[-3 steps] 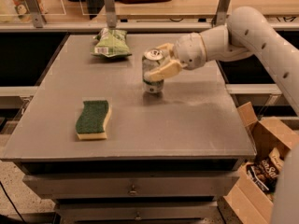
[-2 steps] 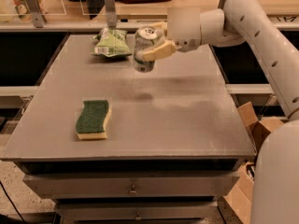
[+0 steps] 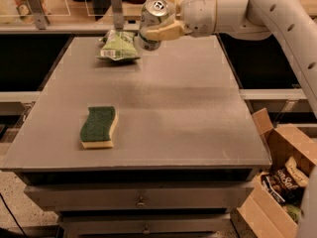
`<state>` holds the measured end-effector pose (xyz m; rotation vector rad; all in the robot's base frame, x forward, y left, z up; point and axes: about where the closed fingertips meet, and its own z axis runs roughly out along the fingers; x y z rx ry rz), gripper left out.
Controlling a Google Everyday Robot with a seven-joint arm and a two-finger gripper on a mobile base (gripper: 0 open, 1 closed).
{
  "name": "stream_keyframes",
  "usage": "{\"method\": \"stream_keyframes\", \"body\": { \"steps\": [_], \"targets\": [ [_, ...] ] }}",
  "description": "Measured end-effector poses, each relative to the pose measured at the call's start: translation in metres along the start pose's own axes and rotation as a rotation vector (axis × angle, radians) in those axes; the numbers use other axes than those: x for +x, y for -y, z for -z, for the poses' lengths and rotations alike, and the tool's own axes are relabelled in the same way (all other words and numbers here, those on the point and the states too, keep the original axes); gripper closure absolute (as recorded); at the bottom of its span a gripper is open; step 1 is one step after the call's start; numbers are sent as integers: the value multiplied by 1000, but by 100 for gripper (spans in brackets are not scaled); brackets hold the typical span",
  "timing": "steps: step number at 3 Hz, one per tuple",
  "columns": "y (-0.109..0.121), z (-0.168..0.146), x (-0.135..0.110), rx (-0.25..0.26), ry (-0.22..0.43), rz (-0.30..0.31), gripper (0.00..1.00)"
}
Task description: Move 7up can near green jalapeno chip bag
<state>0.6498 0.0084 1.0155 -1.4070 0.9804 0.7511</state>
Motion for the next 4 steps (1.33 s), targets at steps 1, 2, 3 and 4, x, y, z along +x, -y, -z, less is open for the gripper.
{"method": "stream_keyframes", "body": {
  "steps": [1,2,3,4],
  "targets": [
    [-13,-16,3,76,-96,-22,100],
    [-28,-49,62,133,-203,-174,100],
    [-19,-69,119,208,-276,-302,100],
    [-4,-82,147,243,-323,-363,100]
  ]
}}
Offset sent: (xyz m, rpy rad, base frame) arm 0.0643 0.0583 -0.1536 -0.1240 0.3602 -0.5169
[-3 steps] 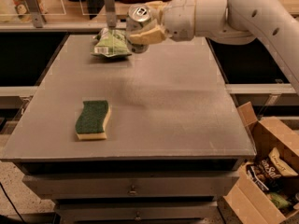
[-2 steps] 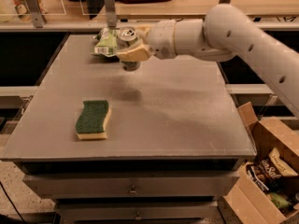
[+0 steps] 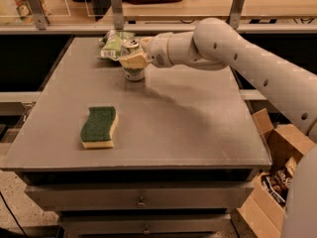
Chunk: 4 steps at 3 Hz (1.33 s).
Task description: Move 7up can near green jalapeno chip bag
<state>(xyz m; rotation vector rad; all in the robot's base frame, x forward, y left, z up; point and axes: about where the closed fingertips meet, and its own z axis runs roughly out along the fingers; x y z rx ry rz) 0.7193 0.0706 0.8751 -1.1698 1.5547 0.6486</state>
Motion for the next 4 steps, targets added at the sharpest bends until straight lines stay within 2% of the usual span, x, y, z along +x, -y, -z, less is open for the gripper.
{"method": "stream_keyframes", "body": {
  "steps": [1,2,4],
  "targets": [
    [1,2,-5,0,0,0,100],
    [1,2,-6,0,0,0,83],
    [9,-10,-10,-43,-58,-90,36]
  ]
}}
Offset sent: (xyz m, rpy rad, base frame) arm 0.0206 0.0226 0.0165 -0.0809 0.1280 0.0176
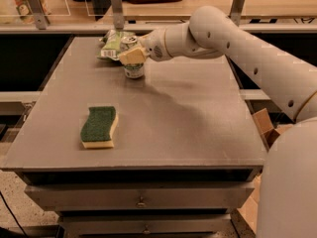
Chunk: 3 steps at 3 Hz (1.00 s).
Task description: Move 7up can near green jalapeno chip bag
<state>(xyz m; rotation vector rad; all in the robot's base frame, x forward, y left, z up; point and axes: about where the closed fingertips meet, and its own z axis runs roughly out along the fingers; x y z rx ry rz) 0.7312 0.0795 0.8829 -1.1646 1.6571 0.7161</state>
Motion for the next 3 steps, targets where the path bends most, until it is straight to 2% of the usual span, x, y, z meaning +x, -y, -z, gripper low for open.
{"method": "stream_keyframes", "body": {
  "steps": [1,2,3],
  "targets": [
    [-1,-2,0,-4,-1,-4,13],
    [-3,-5,0,-9,-1,-4,0],
    [-3,-5,0,-9,-1,-4,0]
  ]
}}
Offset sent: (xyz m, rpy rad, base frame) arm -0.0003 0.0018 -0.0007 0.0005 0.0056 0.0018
